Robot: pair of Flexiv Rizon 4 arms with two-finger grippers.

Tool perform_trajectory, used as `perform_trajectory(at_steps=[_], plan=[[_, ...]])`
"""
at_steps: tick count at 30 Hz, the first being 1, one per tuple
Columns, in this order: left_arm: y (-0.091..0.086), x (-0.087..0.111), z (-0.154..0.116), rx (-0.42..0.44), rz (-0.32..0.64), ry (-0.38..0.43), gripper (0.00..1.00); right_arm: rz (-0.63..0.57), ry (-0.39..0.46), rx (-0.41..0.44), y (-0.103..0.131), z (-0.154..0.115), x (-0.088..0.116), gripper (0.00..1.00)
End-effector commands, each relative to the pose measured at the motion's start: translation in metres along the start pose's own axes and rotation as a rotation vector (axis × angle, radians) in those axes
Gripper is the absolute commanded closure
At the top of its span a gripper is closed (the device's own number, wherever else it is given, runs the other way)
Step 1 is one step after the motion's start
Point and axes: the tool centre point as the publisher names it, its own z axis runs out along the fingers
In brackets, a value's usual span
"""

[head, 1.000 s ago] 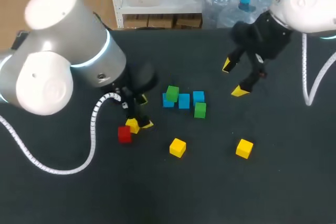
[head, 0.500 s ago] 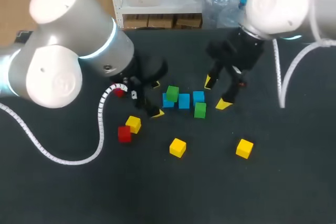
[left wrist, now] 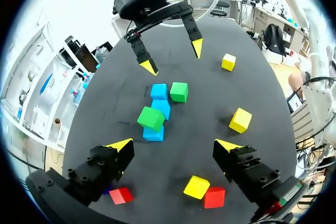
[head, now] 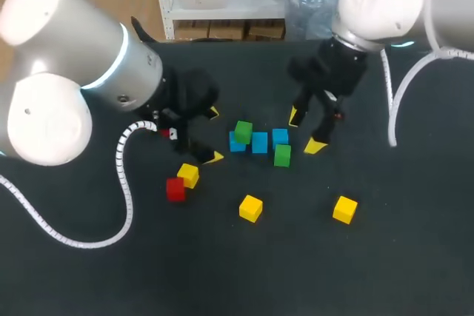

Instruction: Place the blue cubes, place green cubes on the blue cubes, place the yellow cubes on the green cubes, then place the red cubes on the yellow cubes, and place purple cube on the red cubes.

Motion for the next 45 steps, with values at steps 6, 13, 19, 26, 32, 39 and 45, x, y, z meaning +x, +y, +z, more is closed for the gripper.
perform_trajectory(at_steps=[6, 13, 19, 26, 32, 39, 45], plan=[[0.0, 0.002, 0.0, 0.001, 0.002, -0.008, 0.0, 0.032, -0.001, 0.099, 0.011, 0.024, 0.009, 0.0], [0.0, 0.002, 0.0, 0.001, 0.002, -0.008, 0.0, 0.059, -0.014, 0.118, 0.003, 0.033, 0.019, 0.0], [0.0, 0.002, 0.0, 0.001, 0.002, -0.008, 0.0, 0.047, -0.022, 0.113, -0.007, 0.039, 0.013, 0.0], [0.0, 0.002, 0.0, 0.001, 0.002, -0.008, 0.0, 0.032, -0.033, 0.119, -0.016, 0.04, 0.006, 0.0], [0.0, 0.002, 0.0, 0.001, 0.002, -0.008, 0.0, 0.02, -0.038, 0.113, -0.014, 0.039, 0.003, 0.0], [0.0, 0.002, 0.0, 0.001, 0.002, -0.008, 0.0, 0.05, -0.022, 0.1, 0.002, 0.039, 0.003, 0.0], [0.0, 0.002, 0.0, 0.001, 0.002, -0.008, 0.0, 0.086, 0.011, 0.121, 0.01, 0.043, -0.002, 0.0]])
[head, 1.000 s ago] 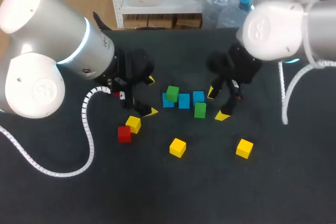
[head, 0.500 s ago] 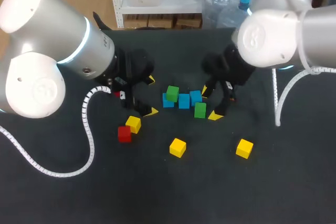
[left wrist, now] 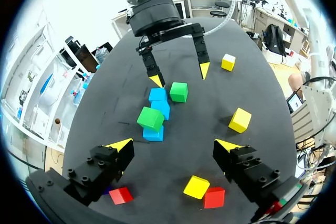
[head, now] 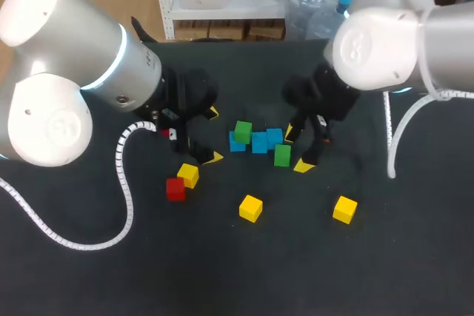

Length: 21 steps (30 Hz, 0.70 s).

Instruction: Place the blue cubes, place green cubes on the blue cubes, place the yellow cubes on the green cubes, then place the red cubes on the yellow cubes, and place purple cube on the red cubes.

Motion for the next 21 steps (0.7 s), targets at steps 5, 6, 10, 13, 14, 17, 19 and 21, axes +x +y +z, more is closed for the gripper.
perform_trajectory(at_steps=[5, 6, 10, 13, 14, 17, 19, 21], plan=[[0.0, 0.002, 0.0, 0.001, 0.002, -0.006, 0.0, 0.002, 0.049, 0.048, 0.015, 0.007, -0.015, 0.0], [0.0, 0.002, 0.0, 0.001, 0.002, -0.006, 0.0, 0.001, 0.056, 0.045, 0.015, 0.009, -0.016, 0.0], [0.0, 0.002, 0.0, 0.001, 0.002, -0.006, 0.0, 0.009, 0.071, 0.03, 0.013, 0.019, -0.013, 0.0], [0.0, 0.002, 0.0, 0.001, 0.002, -0.006, 0.0, 0.02, 0.072, 0.022, 0.012, 0.023, -0.01, 0.1], [0.0, 0.002, 0.0, 0.001, 0.002, -0.006, 0.0, 0.02, 0.07, 0.021, 0.012, 0.023, -0.009, 0.64], [0.0, 0.002, 0.0, 0.001, 0.002, -0.006, 0.0, 0.032, 0.071, 0.031, 0.014, 0.02, -0.004, 1.0], [0.0, 0.002, 0.0, 0.001, 0.002, -0.006, 0.0, 0.04, 0.071, 0.039, 0.016, 0.015, -0.001, 1.0], [0.0, 0.002, 0.0, 0.001, 0.002, -0.006, 0.0, 0.049, 0.07, 0.047, 0.017, 0.01, 0.004, 1.0]])
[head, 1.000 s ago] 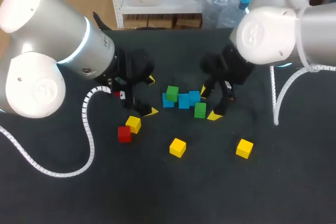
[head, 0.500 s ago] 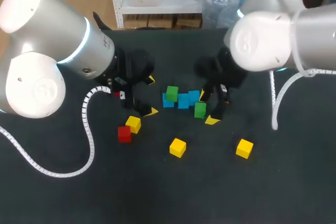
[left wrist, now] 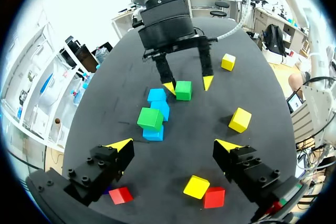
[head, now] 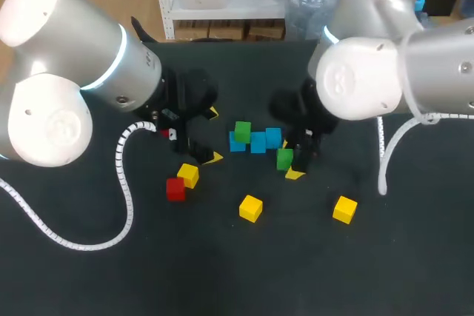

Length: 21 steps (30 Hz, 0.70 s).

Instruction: Place the blue cubes, place green cubes on the blue cubes, place the yellow cubes on the green cubes, then place the red cubes on the yellow cubes, and place purple cube on the red cubes.

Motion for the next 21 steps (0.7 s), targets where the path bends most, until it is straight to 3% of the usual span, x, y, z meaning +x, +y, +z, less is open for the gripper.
perform_trajectory(at_steps=[1, 9, 10, 11, 12, 21], plan=[[0.0, 0.002, 0.0, 0.001, 0.003, -0.006, 0.0, 0.011, -0.002, 0.016, 0.007, -0.01, 0.01, 1.0], [0.0, 0.002, 0.0, 0.001, 0.003, -0.006, 0.0, 0.03, 0.007, 0.032, 0.011, -0.02, 0.02, 1.0], [0.0, 0.002, 0.0, 0.001, 0.003, -0.006, 0.0, 0.027, 0.002, 0.029, 0.01, -0.02, 0.017, 0.91], [0.0, 0.002, 0.0, 0.001, 0.003, -0.006, 0.0, 0.021, 0.004, 0.028, 0.01, -0.019, 0.014, 0.51], [0.0, 0.002, 0.0, 0.001, 0.003, -0.006, 0.0, 0.013, 0.003, 0.029, 0.009, -0.018, 0.012, 0.0], [0.0, 0.002, 0.0, 0.001, 0.003, -0.006, 0.0, -0.054, 0.003, -0.009, 0.006, -0.01, 0.0, 0.0]])
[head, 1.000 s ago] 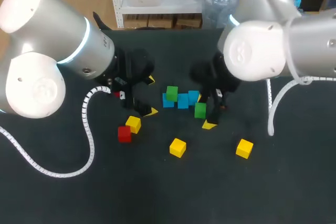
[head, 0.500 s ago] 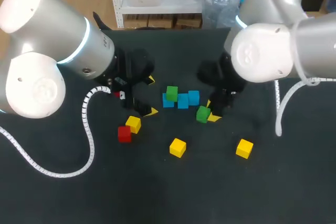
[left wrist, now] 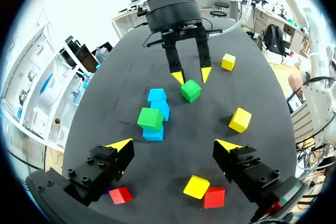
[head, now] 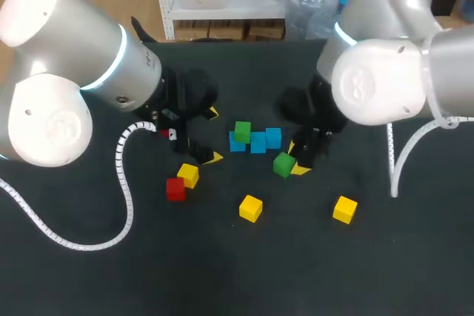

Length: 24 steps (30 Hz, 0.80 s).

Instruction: Place the blue cubes, place green cubes on the blue cubes, place the yellow cubes on the green cubes, then place the red cubes on the yellow cubes, and place purple cube on the red cubes.

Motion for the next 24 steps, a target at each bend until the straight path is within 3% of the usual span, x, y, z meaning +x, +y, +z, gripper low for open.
perform_trajectory(at_steps=[1, 14, 24], plan=[[0.0, 0.002, 0.0, 0.001, 0.003, -0.006, 0.0, -0.028, 0.006, -0.037, -0.006, 0.002, -0.003, 0.0], [0.0, 0.002, 0.0, 0.001, 0.003, -0.006, 0.0, -0.122, 0.031, -0.122, 0.029, -0.014, 0.007, 0.0], [0.0, 0.002, 0.0, 0.001, 0.003, -0.006, 0.0, -0.195, 0.048, -0.059, 0.017, -0.014, -0.003, 0.0]])
